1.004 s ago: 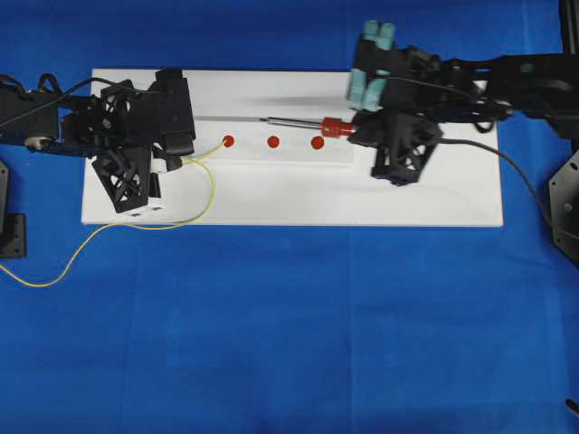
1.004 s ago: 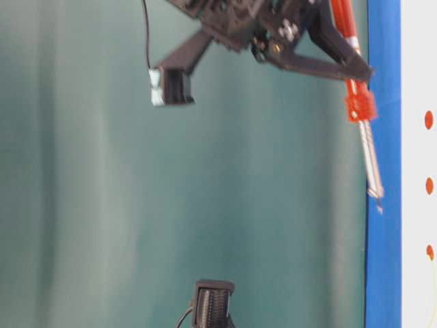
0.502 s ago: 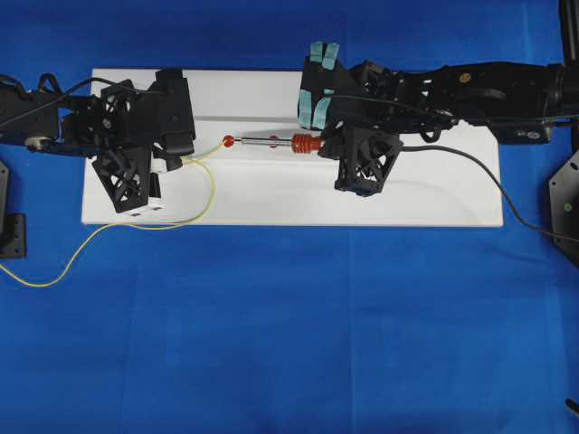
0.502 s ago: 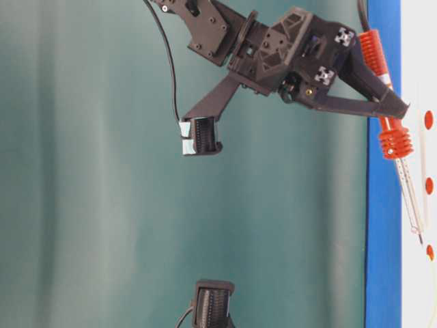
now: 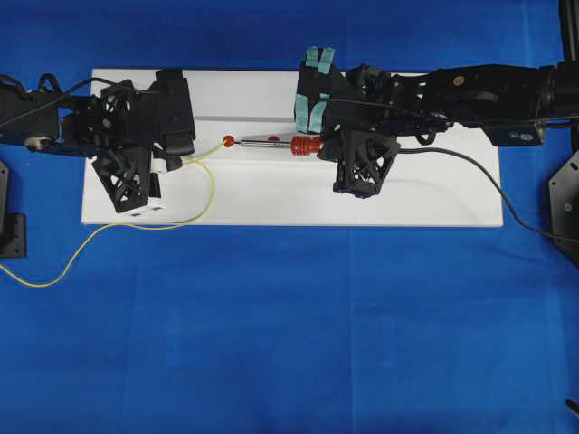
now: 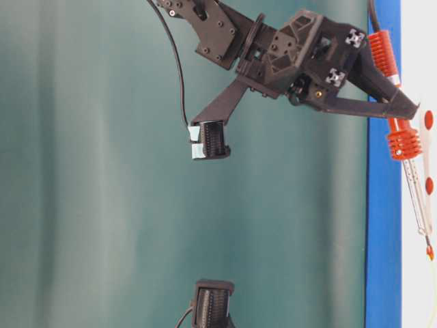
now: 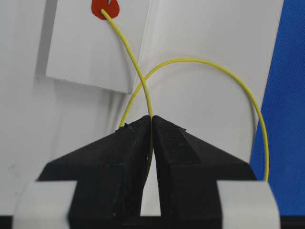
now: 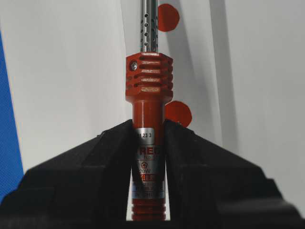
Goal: Touch the tip of the soldering iron to the tip of the solder at the mark.
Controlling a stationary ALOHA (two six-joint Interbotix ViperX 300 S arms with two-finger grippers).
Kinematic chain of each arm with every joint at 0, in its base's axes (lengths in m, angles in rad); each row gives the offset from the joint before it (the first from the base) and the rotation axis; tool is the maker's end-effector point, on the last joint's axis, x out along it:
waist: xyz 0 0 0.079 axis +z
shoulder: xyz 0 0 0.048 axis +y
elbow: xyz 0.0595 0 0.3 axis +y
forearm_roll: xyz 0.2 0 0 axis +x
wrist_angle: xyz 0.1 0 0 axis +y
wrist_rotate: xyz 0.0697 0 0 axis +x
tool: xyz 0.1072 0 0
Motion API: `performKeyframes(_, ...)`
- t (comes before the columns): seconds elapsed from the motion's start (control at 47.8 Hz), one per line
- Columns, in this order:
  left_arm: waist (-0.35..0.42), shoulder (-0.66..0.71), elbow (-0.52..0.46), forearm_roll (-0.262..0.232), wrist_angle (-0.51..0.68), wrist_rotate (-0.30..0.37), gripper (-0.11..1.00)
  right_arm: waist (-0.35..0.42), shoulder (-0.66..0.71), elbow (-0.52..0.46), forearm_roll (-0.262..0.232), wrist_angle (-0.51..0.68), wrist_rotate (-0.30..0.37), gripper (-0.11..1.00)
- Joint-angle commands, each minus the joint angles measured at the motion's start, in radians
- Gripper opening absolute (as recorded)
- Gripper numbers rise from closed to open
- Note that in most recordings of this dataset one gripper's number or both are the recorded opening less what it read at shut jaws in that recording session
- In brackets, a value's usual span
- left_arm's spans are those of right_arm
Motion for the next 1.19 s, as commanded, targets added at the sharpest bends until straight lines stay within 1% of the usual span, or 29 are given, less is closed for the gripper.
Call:
performKeyframes(0.0,0.005,-0.008,-0.021,0.002,-0.005,0.002,0.02,-0.002,-0.011,-0.028,-0.003,-0.008,-0.002,0.06)
performKeyframes(0.314,0.003,0.005,-0.04,0.002,0.0,0.006,0.02,-0.002,-0.011,-0.029,-0.003,-0.006,-0.002,0.06)
performKeyframes(1.171,0.003,0.005,-0.04,0.002,0.011,0.003,0.02,-0.002,-0.011,-0.029,-0.006,-0.006,-0.002,0.06)
